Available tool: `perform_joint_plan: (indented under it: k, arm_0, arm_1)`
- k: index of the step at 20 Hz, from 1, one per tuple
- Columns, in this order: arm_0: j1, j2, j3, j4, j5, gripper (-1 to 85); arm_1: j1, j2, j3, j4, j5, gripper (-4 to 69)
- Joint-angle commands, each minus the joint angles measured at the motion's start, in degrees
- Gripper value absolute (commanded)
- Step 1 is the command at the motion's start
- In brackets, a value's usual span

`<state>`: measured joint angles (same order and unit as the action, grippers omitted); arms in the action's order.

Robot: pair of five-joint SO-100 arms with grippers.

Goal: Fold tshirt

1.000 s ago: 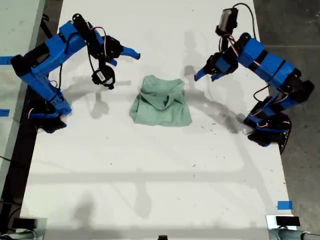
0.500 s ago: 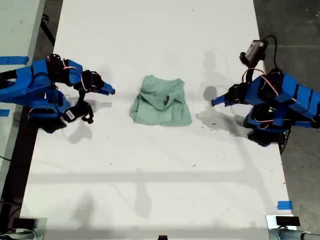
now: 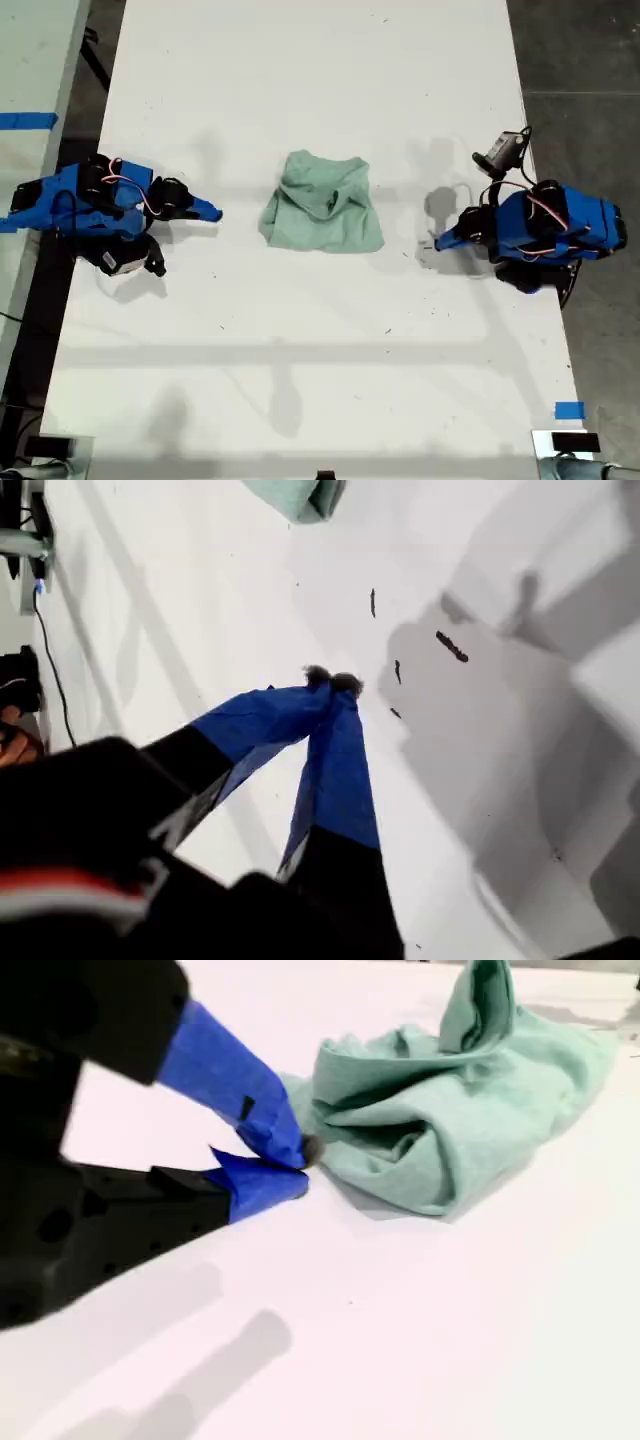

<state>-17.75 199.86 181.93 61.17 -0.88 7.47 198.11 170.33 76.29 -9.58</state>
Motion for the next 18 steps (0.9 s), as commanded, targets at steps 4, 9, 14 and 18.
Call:
perform_joint_plan:
  k: [4, 9, 14, 18]
  arm_0:
    - [1.23, 5.62, 0.70, 0.09, -0.35, 4.3]
    - [1.41, 5.71, 0.70, 0.18, -0.35, 5.0]
    - [1.14, 5.71, 0.70, 0.18, -0.35, 4.9]
    - [1.05, 5.71, 0.70, 0.18, -0.26, 5.0]
  arm_1:
    - [0.88, -29.88, -16.26, -18.90, -7.82, -1.5]
    - [0.26, -75.23, -49.31, -30.76, -17.23, -1.5]
    - [-2.11, -103.71, -75.41, -30.85, -21.01, -1.5]
    - [-1.93, -113.91, -84.02, -30.06, -22.32, -1.6]
